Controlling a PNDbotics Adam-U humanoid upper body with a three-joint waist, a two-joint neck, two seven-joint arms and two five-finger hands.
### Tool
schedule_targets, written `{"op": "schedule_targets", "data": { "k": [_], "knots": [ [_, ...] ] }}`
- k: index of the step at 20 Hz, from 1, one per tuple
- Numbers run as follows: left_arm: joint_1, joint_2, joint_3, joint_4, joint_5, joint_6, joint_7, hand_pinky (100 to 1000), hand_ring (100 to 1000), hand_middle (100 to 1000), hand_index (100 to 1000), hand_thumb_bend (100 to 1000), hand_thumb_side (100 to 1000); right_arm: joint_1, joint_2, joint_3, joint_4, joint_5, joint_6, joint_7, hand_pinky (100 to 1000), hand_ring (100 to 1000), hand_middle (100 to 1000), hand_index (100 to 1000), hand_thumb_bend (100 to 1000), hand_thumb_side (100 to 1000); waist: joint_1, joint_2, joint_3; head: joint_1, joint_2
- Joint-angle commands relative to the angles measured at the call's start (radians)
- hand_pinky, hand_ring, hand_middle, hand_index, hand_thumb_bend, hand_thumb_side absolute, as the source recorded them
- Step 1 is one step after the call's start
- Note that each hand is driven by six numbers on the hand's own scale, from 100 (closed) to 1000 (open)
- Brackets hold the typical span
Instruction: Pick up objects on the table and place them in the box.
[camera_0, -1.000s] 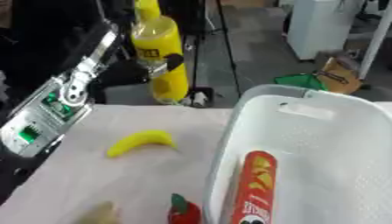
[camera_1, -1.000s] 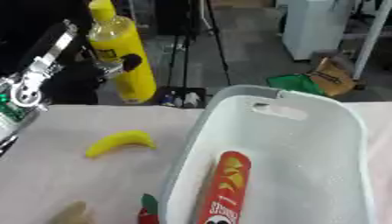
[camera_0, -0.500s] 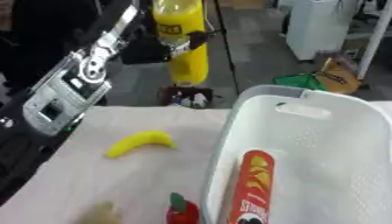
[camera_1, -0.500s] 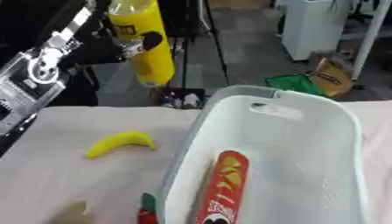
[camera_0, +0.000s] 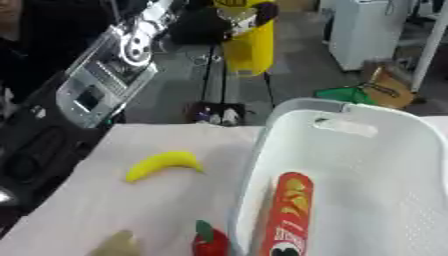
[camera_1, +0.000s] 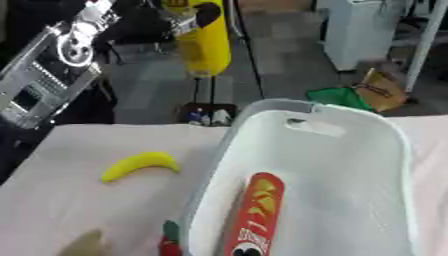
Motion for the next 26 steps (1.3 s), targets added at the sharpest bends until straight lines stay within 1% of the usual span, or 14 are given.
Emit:
{"op": "schedule_targets", "data": {
  "k": [1,6,7,10,15,22,26],
  "knots": [
    [-0.045,-0.004,0.000,-0.014,0.021,0.020,0.011,408,485,385,525,664,606,-0.004,-0.032,0.001,-0.017,-0.006,0.006,-0.001,743,540,529,657,100,721,-0.006,-0.023,0.003,-0.009,0.013],
    [-0.089,-0.048,-0.014,-0.030,0.066,0.056,0.030,404,484,385,524,674,602,-0.001,-0.031,0.002,-0.017,-0.010,0.010,-0.001,744,540,529,657,100,722,-0.010,-0.026,0.010,-0.008,0.018],
    [-0.098,-0.061,-0.017,-0.035,0.077,0.067,0.034,396,480,383,523,692,588,0.000,-0.030,0.002,-0.017,-0.010,0.010,-0.001,744,540,528,657,100,723,-0.011,-0.027,0.011,-0.006,0.018],
    [-0.123,-0.100,-0.023,-0.053,0.137,0.117,0.059,393,479,383,522,697,582,0.002,-0.029,0.002,-0.017,-0.012,0.012,-0.001,744,540,528,657,100,723,-0.014,-0.028,0.018,-0.006,0.017],
    [-0.142,-0.125,-0.042,-0.071,0.206,0.168,0.092,389,478,382,521,704,575,0.007,-0.031,-0.001,-0.017,-0.013,0.014,-0.001,745,540,529,657,100,723,-0.018,-0.034,0.031,-0.014,0.020],
    [-0.146,-0.165,-0.073,-0.066,0.278,0.210,0.133,382,474,380,519,727,567,0.009,-0.031,-0.001,-0.017,-0.017,0.016,-0.001,745,540,528,657,100,725,-0.020,-0.038,0.033,-0.025,0.023],
    [-0.143,-0.168,-0.097,-0.071,0.309,0.220,0.160,381,474,380,519,730,563,0.008,-0.031,-0.003,-0.017,-0.017,0.017,-0.001,745,540,528,657,100,726,-0.019,-0.037,0.033,-0.030,0.023]
  ]
}}
